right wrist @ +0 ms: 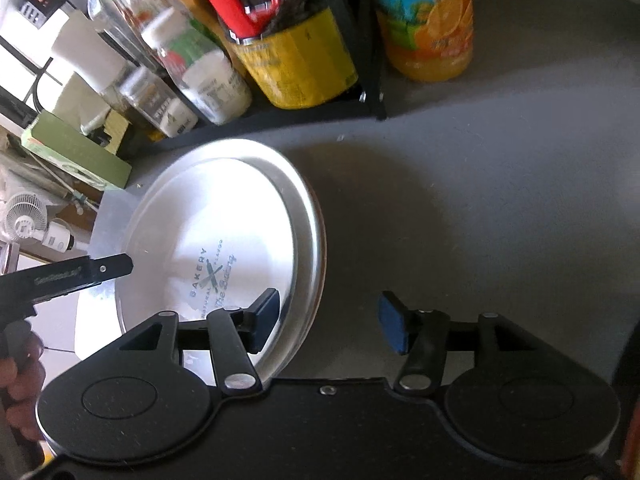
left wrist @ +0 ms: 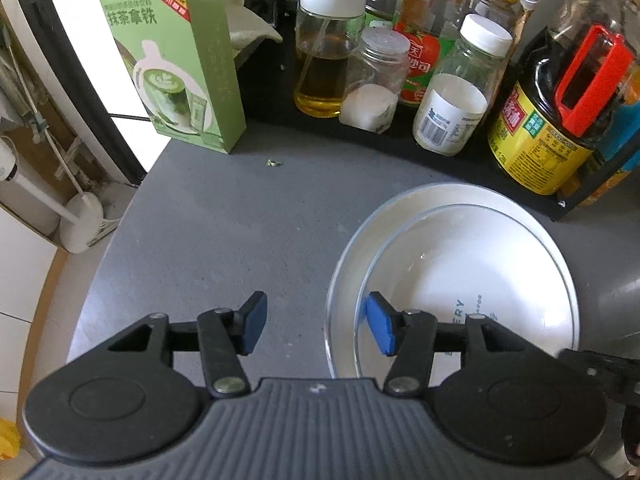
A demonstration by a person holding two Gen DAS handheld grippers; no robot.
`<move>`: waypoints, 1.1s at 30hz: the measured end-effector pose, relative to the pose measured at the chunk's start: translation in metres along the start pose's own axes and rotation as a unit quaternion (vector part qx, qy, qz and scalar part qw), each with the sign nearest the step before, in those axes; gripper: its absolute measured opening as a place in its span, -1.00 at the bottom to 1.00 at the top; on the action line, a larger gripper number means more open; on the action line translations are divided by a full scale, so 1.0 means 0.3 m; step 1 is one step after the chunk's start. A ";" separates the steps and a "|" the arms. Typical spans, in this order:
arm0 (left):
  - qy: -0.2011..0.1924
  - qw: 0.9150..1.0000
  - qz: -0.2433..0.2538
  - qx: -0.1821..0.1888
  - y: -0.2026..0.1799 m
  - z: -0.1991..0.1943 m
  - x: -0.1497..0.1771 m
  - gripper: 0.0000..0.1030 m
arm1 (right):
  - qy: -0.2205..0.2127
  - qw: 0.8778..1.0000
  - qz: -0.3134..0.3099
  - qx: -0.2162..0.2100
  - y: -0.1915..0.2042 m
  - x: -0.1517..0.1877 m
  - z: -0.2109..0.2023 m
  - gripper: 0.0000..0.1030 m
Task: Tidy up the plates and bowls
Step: 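Open the left gripper and move both tools to the nested white and red bowls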
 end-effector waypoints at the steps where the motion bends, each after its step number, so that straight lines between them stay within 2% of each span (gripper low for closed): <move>1: -0.004 1.000 0.004 -0.008 -0.005 -0.008 -0.006 0.04 | -0.005 1.000 0.000 -0.001 -0.006 -0.002 -0.024 0.07; 4: -0.023 0.999 0.022 -0.009 -0.032 -0.045 -0.022 0.05 | -0.020 1.000 0.004 -0.004 -0.038 -0.012 -0.092 0.07; 11: -0.021 0.999 0.025 0.034 -0.142 -0.116 -0.048 0.05 | -0.051 0.999 0.001 -0.001 -0.144 -0.024 -0.253 0.08; 16: -0.023 0.996 0.040 0.071 -0.266 -0.190 -0.031 0.06 | -0.065 0.998 0.001 -0.003 -0.229 -0.009 -0.350 0.21; 20: -0.025 0.995 0.043 0.084 -0.350 -0.242 -0.011 0.30 | -0.074 0.997 -0.002 -0.004 -0.289 0.005 -0.413 0.23; 21: -0.026 0.995 0.043 0.086 -0.369 -0.252 -0.006 0.33 | -0.077 0.997 -0.003 -0.005 -0.303 0.008 -0.429 0.28; 24: -0.040 0.995 0.045 0.077 -0.426 -0.294 0.020 0.48 | -0.088 0.996 -0.007 -0.007 -0.340 0.017 -0.473 0.64; 28: -0.053 0.994 0.049 0.079 -0.496 -0.331 0.056 0.66 | -0.105 0.994 -0.027 -0.007 -0.380 0.033 -0.526 0.77; 33: -0.057 0.991 0.073 0.092 -0.591 -0.388 0.124 0.67 | -0.107 0.994 -0.028 -0.015 -0.447 0.055 -0.569 0.91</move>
Point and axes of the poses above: each gripper's, at about its wrist camera, not at the fingertips, and z roughly the way its jaws point, y to its left, x to its underside, the point moved 2 cm from there along z, roughly the way its jaws point, and after that the axes turned 3 degrees about -x, right-handed, at the moved point
